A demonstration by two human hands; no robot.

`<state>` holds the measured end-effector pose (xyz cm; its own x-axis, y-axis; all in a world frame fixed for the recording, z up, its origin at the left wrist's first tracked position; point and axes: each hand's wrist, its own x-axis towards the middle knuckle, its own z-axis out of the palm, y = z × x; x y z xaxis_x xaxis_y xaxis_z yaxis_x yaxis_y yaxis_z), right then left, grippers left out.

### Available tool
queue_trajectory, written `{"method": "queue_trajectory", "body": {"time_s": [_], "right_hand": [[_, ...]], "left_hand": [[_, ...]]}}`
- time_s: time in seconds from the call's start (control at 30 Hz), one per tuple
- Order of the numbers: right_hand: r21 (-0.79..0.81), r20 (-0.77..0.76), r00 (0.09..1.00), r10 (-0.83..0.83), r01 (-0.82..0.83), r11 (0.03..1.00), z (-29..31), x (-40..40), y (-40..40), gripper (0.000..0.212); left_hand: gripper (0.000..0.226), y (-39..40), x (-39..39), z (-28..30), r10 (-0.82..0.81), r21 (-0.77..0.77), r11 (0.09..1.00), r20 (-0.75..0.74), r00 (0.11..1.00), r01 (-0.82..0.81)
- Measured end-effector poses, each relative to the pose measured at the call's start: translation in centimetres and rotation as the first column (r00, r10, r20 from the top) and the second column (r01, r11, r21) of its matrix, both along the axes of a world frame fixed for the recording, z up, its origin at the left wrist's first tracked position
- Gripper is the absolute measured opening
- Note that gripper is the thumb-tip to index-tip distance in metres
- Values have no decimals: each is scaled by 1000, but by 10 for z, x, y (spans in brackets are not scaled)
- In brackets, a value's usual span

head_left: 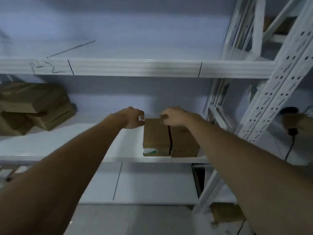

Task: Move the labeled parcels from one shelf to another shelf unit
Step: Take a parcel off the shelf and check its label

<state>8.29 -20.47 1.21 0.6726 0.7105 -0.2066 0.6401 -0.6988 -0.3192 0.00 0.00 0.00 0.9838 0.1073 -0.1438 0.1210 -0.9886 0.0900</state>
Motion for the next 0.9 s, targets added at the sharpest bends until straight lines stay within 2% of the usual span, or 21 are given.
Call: {"method": "queue_trajectory", "body": {"time_s": [0.13,0.23,0.3,0.4,0.53,0.67,0.77,0.9], "right_hand": [[99,-95,986,-137,146,984,-42,20,12,23],[177,-277,919,-279,334,926,-66,26,14,52],[143,-365,887,-284,355,924,-81,26,15,53],[82,-401,864,-306,367,927,-98,27,22,52],[169,-391,849,-356,446,879,-105,33,42,54],[199,-416,825,-383,494,847,-109,31,50,50],[287,-487,753,-442,617,733,-106,28,55,48],[390,-715,582,-387,791,471,-101,23,69,43]], "left_hand": [[44,6,19,-21,46,-28,998,-63,997,-48],[45,3,31,-45,57,-87,995,-10,998,-57],[50,-5,32,-71,29,-138,990,-11,1000,-31],[65,-15,31,-113,-144,-92,986,-48,988,140],[76,-14,33,-147,-65,-83,994,85,994,72],[79,-16,29,-166,-78,-154,983,122,989,96],[73,-10,30,-164,40,-263,965,144,989,-1],[85,-4,32,-149,242,-428,885,89,966,-182]]}}
